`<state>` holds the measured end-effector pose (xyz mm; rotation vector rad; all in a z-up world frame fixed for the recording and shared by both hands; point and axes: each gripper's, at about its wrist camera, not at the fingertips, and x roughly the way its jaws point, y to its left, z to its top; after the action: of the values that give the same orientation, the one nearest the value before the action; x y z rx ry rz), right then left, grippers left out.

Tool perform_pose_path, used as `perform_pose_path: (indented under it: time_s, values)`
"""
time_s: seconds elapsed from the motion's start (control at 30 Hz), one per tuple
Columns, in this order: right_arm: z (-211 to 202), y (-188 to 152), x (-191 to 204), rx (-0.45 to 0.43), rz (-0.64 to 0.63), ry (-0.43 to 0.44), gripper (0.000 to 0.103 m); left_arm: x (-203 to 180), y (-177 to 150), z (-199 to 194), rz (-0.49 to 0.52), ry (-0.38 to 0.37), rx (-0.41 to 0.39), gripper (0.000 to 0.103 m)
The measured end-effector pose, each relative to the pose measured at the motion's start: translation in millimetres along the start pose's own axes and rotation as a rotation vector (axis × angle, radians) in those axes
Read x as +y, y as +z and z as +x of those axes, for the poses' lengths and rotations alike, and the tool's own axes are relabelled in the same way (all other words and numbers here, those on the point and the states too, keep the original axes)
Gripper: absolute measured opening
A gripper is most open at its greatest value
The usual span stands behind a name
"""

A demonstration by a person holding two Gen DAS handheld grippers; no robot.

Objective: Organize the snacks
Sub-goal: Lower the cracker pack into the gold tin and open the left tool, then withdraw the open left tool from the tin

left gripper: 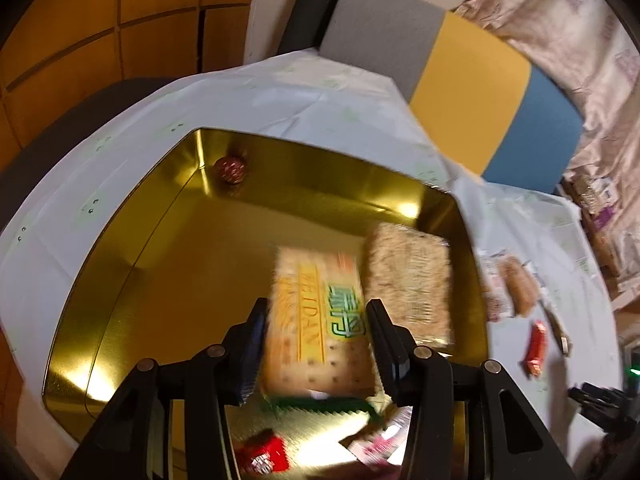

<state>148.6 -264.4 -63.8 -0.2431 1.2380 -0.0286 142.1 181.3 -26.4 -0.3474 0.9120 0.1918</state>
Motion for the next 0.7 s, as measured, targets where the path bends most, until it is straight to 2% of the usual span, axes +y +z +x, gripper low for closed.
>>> perform_pose_path:
  time_s: [0.07, 0.13, 0.23, 0.47, 0.7]
  values:
    - [0.1, -0.1, 0.1, 0.000, 0.000, 0.000, 0.040, 1.4, 0.3, 5.2, 0.005, 0.025, 0.004, 0.052]
    - [0.0, -0.2, 0.2, -0.001, 0.000, 0.000, 0.040, 2.8, 0.2, 3.3, -0.008, 0.013, 0.001, 0.056]
    - [0.1, -0.1, 0.4, 0.000, -0.001, 0.000, 0.040, -4.5, -3.7, -8.9, 0.020, -0.004, -0.031, 0.056]
    - [0.6, -0.4, 1.9, 0.000, -0.003, -0.002, 0.040, -55.1, -29.6, -49.2, 0.203, -0.122, -0.121, 0.056]
    - [0.6, -0.5, 2.8, 0.000, -0.003, -0.002, 0.040, -115.0, -82.4, -65.0, 0.402, -0.248, -0.090, 0.056]
